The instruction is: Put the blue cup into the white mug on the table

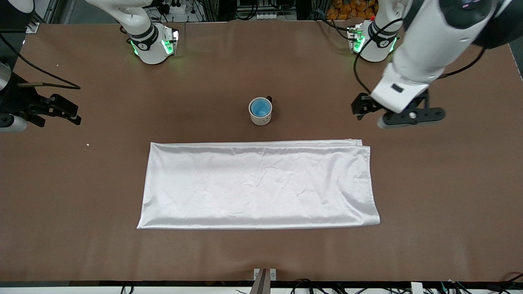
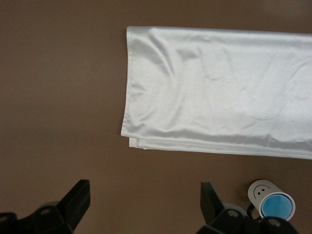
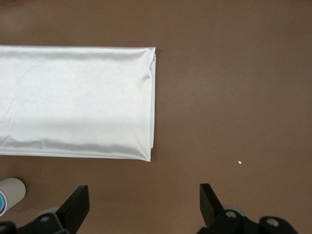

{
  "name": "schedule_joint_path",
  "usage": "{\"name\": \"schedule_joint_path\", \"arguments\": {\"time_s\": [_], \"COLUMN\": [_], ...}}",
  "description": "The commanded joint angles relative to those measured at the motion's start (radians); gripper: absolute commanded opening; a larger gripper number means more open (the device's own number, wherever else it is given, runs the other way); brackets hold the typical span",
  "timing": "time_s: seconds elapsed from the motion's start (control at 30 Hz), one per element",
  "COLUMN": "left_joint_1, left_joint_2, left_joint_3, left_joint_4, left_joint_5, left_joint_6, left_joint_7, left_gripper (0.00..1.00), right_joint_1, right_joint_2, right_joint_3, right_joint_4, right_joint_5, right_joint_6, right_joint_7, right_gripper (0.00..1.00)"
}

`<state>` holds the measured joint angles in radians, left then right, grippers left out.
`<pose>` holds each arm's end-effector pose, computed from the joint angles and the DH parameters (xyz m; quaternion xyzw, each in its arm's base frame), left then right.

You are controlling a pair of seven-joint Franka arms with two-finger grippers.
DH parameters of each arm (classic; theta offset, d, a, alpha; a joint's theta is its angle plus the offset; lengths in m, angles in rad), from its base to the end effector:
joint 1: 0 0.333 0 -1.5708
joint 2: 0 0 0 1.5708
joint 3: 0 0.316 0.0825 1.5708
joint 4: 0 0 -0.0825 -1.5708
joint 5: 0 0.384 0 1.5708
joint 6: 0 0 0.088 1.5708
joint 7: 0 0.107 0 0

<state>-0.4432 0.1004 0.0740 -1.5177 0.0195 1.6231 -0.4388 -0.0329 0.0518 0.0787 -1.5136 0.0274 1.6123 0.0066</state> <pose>0.5499 -0.2130 0.5970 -0.9993 -0.0341 -0.0077 0.0113 0.5745 0.0279 0.6263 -0.9994 -0.0192 -0.0231 0.0163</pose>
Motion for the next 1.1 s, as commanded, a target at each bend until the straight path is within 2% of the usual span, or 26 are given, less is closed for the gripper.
{"name": "schedule_joint_path", "arguments": {"time_s": [0.0,0.33,0.57,1.07], "left_joint_1": [0.086,0.144,0.173,0.244], "left_joint_2": [-0.094,-0.165,-0.156,-0.114], "left_joint_3": [-0.025,-0.028,-0.03,-0.039], "left_joint_4": [-0.085,-0.147,-0.136,-0.076], "left_joint_5": [-0.029,-0.029,-0.029,-0.026], "left_joint_6": [-0.005,-0.005,-0.002,-0.002], "left_joint_7": [0.06,0.126,0.209,0.21], "left_gripper": [1.0,1.0,1.0,1.0], "right_joint_1": [0.005,0.004,0.004,0.002], "right_joint_2": [-0.03,-0.064,-0.064,-0.056], "right_joint_3": [0.001,-0.002,0.0,-0.002], "right_joint_4": [0.003,-0.019,-0.023,-0.02], "right_joint_5": [0.003,-0.024,-0.024,-0.027], "right_joint_6": [-0.04,-0.068,-0.066,-0.058], "right_joint_7": [-0.01,-0.013,-0.013,-0.013], "right_gripper": [1.0,1.0,1.0,1.0]}}
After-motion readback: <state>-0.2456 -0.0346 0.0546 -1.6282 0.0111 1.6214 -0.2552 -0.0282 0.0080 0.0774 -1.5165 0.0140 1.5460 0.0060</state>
